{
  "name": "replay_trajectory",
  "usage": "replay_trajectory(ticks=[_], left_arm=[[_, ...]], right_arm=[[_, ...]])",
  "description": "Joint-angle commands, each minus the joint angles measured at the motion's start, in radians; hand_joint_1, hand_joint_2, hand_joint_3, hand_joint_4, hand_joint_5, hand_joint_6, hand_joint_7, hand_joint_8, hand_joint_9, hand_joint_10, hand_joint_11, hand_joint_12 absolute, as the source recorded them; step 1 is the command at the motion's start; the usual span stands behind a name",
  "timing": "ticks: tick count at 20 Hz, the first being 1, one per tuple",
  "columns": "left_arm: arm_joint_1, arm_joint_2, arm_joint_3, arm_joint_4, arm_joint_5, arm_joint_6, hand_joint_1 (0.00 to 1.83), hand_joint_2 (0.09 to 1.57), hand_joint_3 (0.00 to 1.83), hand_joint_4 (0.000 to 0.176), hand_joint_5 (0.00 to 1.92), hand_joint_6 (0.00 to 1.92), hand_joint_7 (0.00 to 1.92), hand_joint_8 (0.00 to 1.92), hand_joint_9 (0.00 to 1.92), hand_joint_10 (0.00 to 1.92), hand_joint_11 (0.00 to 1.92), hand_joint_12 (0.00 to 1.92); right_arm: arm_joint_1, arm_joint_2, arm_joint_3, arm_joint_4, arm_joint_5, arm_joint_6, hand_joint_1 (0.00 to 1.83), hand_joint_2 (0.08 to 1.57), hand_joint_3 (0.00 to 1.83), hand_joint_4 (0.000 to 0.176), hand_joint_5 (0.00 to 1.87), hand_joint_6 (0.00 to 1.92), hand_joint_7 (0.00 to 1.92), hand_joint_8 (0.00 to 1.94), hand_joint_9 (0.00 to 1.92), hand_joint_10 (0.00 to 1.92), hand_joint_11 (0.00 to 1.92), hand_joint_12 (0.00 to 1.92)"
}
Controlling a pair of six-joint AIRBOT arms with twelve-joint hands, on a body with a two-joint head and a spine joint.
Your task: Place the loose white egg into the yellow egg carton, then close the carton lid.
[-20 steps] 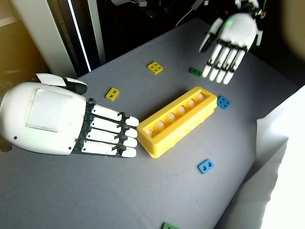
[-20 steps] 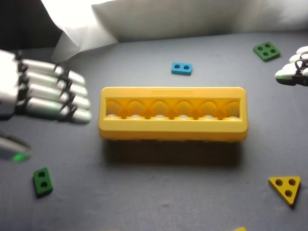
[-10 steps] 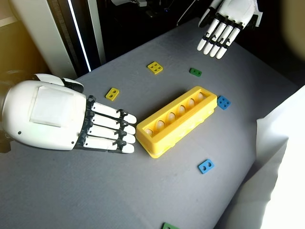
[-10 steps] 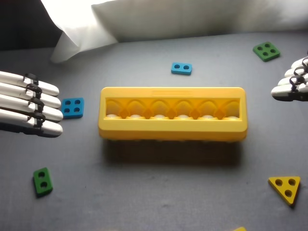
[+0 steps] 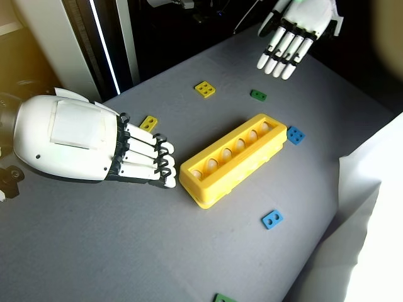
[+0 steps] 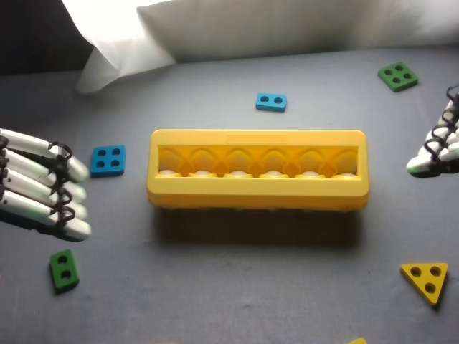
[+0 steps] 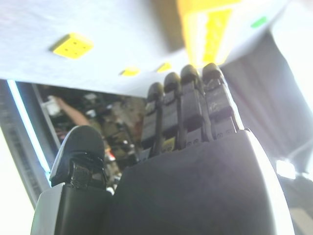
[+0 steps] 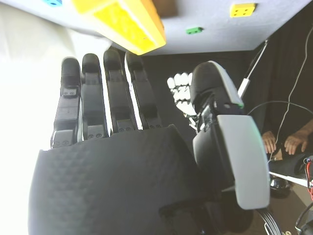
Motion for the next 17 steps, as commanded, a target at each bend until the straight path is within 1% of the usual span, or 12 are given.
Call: replay_trajectory(ticks=[1, 2, 3, 4, 5, 6, 7, 8, 12, 13, 14, 17], left_arm=[[-0.012, 0.022, 0.009, -0.101, -0.016, 0.017, 0.00, 1.49, 0.01, 0.000, 0.68, 0.07, 0.83, 0.07, 0.80, 0.10, 0.32, 0.94], [-0.004, 0.018, 0.007, -0.169, -0.017, 0.079, 0.00, 1.52, 0.01, 0.000, 0.66, 0.42, 0.78, 0.40, 0.68, 0.62, 0.34, 1.22], [0.010, 0.015, -0.001, -0.215, -0.014, 0.129, 0.00, 1.54, 0.00, 0.000, 0.57, 0.86, 0.65, 0.87, 0.58, 1.06, 0.38, 1.38], [0.015, 0.015, -0.007, -0.213, -0.010, 0.122, 0.00, 1.56, 0.01, 0.000, 0.48, 1.37, 0.56, 1.32, 0.55, 1.46, 0.48, 1.62], [0.019, 0.017, -0.013, -0.207, -0.010, 0.116, 0.00, 1.57, 0.03, 0.000, 0.40, 1.64, 0.46, 1.64, 0.49, 1.78, 0.44, 1.86], [0.024, 0.019, -0.021, -0.200, -0.010, 0.105, 0.00, 1.57, 0.03, 0.000, 0.38, 1.76, 0.43, 1.77, 0.46, 1.89, 0.43, 1.91], [0.033, 0.022, -0.029, -0.193, -0.010, 0.096, 0.00, 1.57, 0.02, 0.000, 0.40, 1.85, 0.43, 1.84, 0.47, 1.92, 0.41, 1.92], [0.036, 0.023, -0.035, -0.188, -0.008, 0.092, 0.00, 1.57, 0.01, 0.000, 0.40, 1.91, 0.43, 1.90, 0.45, 1.92, 0.37, 1.92], [0.047, 0.026, -0.033, -0.187, -0.006, 0.071, 0.01, 1.57, 0.05, 0.000, 0.64, 1.92, 0.66, 1.92, 0.64, 1.92, 0.65, 1.92], [0.047, 0.025, -0.029, -0.188, -0.007, 0.067, 0.13, 1.57, 0.04, 0.000, 0.71, 1.92, 0.73, 1.92, 0.71, 1.92, 0.73, 1.92], [0.045, 0.024, -0.025, -0.188, -0.008, 0.066, 0.27, 1.57, 0.03, 0.000, 0.72, 1.92, 0.76, 1.92, 0.75, 1.92, 0.76, 1.92], [0.045, 0.023, -0.023, -0.190, -0.008, 0.066, 0.29, 1.57, 0.04, 0.000, 0.73, 1.92, 0.78, 1.92, 0.78, 1.92, 0.82, 1.92]], right_arm=[[0.011, 0.017, -0.001, 0.049, 0.052, 0.002, 0.00, 1.47, 0.00, 0.000, 0.55, 0.05, 0.63, 0.04, 0.55, 0.08, 0.00, 1.19], [0.010, 0.018, -0.002, 0.049, 0.051, 0.002, 0.00, 1.47, 0.00, 0.000, 0.61, 0.06, 0.71, 0.06, 0.62, 0.11, 0.03, 1.32], [0.009, 0.019, -0.004, 0.049, 0.051, 0.002, 0.00, 1.47, 0.00, 0.000, 0.69, 0.07, 0.79, 0.08, 0.64, 0.31, 0.10, 1.41], [0.009, 0.020, -0.005, 0.049, 0.051, 0.002, 0.00, 1.47, 0.00, 0.000, 0.77, 0.16, 0.75, 0.51, 0.57, 0.85, 0.24, 1.64], [0.009, 0.020, -0.006, 0.049, 0.051, 0.001, 0.20, 1.44, 0.00, 0.000, 0.67, 0.84, 0.66, 1.14, 0.55, 1.32, 0.37, 1.74], [0.009, 0.020, -0.007, 0.049, 0.051, 0.001, 0.23, 1.45, 0.00, 0.000, 0.55, 1.25, 0.55, 1.46, 0.49, 1.56, 0.38, 1.79], [0.009, 0.020, -0.009, 0.049, 0.051, 0.001, 0.06, 1.50, 0.01, 0.000, 0.39, 1.68, 0.42, 1.80, 0.41, 1.85, 0.41, 1.89], [0.009, 0.020, -0.010, 0.049, 0.051, 0.001, 0.05, 1.51, 0.01, 0.000, 0.36, 1.87, 0.40, 1.91, 0.43, 1.91, 0.46, 1.92], [0.009, 0.022, -0.014, 0.049, 0.051, 0.001, 0.11, 1.55, 0.01, 0.000, 0.60, 1.92, 0.67, 1.94, 0.72, 1.92, 0.72, 1.92], [0.009, 0.022, -0.014, 0.049, 0.051, 0.001, 0.09, 1.56, 0.01, 0.000, 0.61, 1.92, 0.70, 1.94, 0.75, 1.92, 0.76, 1.92], [0.009, 0.022, -0.014, 0.049, 0.051, 0.001, 0.09, 1.57, 0.04, 0.000, 0.60, 1.92, 0.70, 1.94, 0.75, 1.92, 0.75, 1.92], [0.009, 0.022, -0.015, 0.049, 0.051, 0.001, 0.09, 1.57, 0.07, 0.000, 0.58, 1.92, 0.69, 1.94, 0.72, 1.92, 0.71, 1.92]])
